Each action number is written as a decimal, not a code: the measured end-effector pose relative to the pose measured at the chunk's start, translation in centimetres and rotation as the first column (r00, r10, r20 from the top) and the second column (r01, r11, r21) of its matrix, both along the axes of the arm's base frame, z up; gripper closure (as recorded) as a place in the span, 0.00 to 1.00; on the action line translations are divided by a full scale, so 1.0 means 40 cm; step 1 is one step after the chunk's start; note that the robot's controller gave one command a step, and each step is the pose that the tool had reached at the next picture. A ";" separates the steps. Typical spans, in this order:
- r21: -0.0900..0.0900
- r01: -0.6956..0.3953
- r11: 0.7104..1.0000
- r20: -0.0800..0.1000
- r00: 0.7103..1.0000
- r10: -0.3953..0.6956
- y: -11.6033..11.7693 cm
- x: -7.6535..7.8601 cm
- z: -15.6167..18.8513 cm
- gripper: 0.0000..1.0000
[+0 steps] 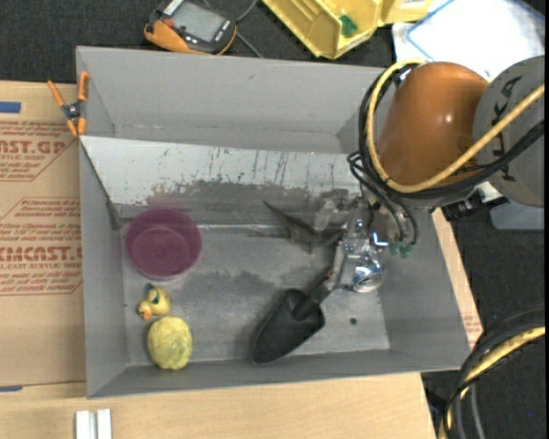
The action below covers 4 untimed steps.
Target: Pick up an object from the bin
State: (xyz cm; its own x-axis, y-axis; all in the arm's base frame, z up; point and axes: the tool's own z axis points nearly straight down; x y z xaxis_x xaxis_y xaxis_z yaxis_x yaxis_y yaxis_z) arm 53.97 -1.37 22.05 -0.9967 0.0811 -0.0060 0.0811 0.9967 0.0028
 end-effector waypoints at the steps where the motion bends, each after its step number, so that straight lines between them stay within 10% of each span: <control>1: -0.005 -0.463 0.887 0.002 0.887 0.463 0.039 0.068 -0.163 0.00; 2: -0.004 -0.445 0.895 0.005 0.895 0.445 0.030 0.020 -0.194 0.00; 3: -0.011 -0.740 0.672 0.005 0.672 0.740 0.045 0.070 -0.320 0.00; 4: -0.002 -0.808 0.589 -0.003 0.589 0.808 -0.072 -0.084 -0.379 0.00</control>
Offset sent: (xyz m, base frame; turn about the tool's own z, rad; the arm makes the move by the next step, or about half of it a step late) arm -0.0223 0.0046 -0.0930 -0.4096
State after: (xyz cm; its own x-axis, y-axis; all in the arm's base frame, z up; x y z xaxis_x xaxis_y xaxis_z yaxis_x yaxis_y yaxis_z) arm 50.60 -4.26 6.88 -0.6527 -0.7576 -0.0033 -0.7576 0.6527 0.0002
